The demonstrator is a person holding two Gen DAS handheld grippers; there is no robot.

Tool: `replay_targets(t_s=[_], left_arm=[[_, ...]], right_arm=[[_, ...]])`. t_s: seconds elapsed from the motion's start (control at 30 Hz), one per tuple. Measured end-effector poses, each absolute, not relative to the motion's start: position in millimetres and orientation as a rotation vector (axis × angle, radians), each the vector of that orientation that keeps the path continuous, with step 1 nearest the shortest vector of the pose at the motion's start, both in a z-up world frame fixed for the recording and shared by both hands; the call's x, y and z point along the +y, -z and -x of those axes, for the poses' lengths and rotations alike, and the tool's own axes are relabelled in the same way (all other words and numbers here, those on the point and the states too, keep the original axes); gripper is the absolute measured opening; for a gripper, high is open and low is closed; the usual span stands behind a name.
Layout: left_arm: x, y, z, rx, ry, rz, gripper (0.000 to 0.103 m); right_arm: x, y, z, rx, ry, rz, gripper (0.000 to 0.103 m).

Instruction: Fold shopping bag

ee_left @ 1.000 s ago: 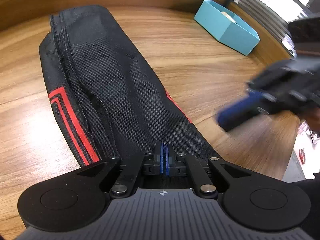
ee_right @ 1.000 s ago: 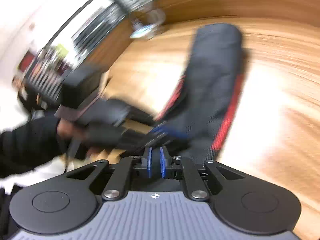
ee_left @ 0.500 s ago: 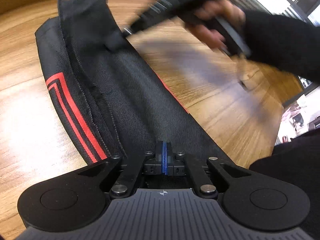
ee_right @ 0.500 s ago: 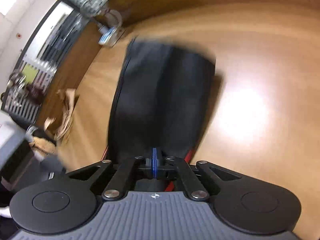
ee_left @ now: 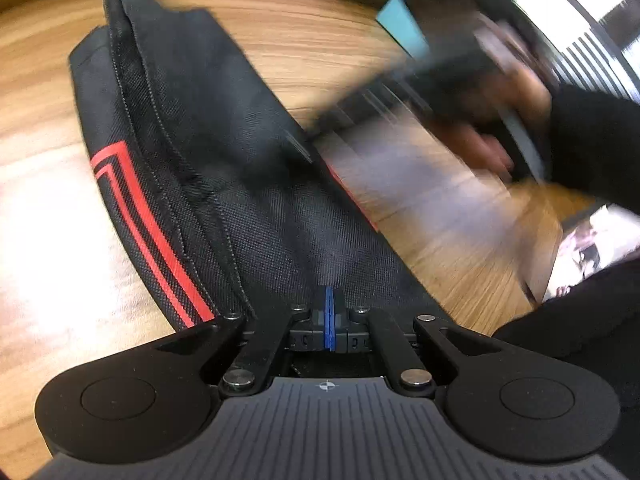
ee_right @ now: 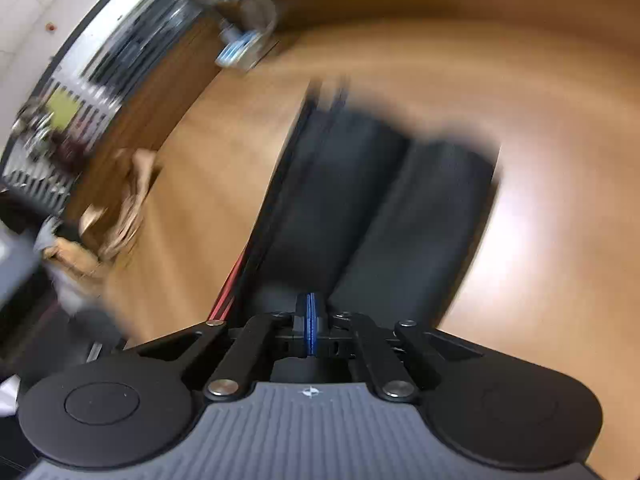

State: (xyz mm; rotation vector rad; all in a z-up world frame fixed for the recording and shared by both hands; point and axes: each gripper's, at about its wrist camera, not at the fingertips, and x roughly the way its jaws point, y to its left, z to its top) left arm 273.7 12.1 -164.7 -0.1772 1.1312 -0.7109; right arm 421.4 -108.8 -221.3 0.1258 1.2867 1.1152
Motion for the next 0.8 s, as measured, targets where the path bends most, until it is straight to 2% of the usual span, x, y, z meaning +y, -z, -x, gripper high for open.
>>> replay_targets(t_s=[0.17,0.27,0.4,0.6,0.8], left_arm=[[36.6,136.5,-291.2,0.981,0.543,0.205,0.012],[27.5,142.8,-313.3,1.011,0.497,0.121,0.012],[3.8,155.9,-311.1,0.991,0.481,-0.094,0.010],[6.3,161.1,-307.4,0.983,0.433,-0.016,0.006],[-14.5,148.9,-298.0,0.973,0.460,-0.169,0.006]], right_arm=[[-116.5,213.2,-346.2,1.256,-1.145,-0.010,0.000],[-112.1,206.8,-328.2,1.174,-1.118,0.066,0.000],[-102.9,202.1,-321.9,1.166,-1.092,0.093,0.000],[-75.1,195.2,-271.9,1.173,-1.228,0.196,0.000],[-70.6,189.7,-224.1,1.141,-1.328,0.359,0.000]])
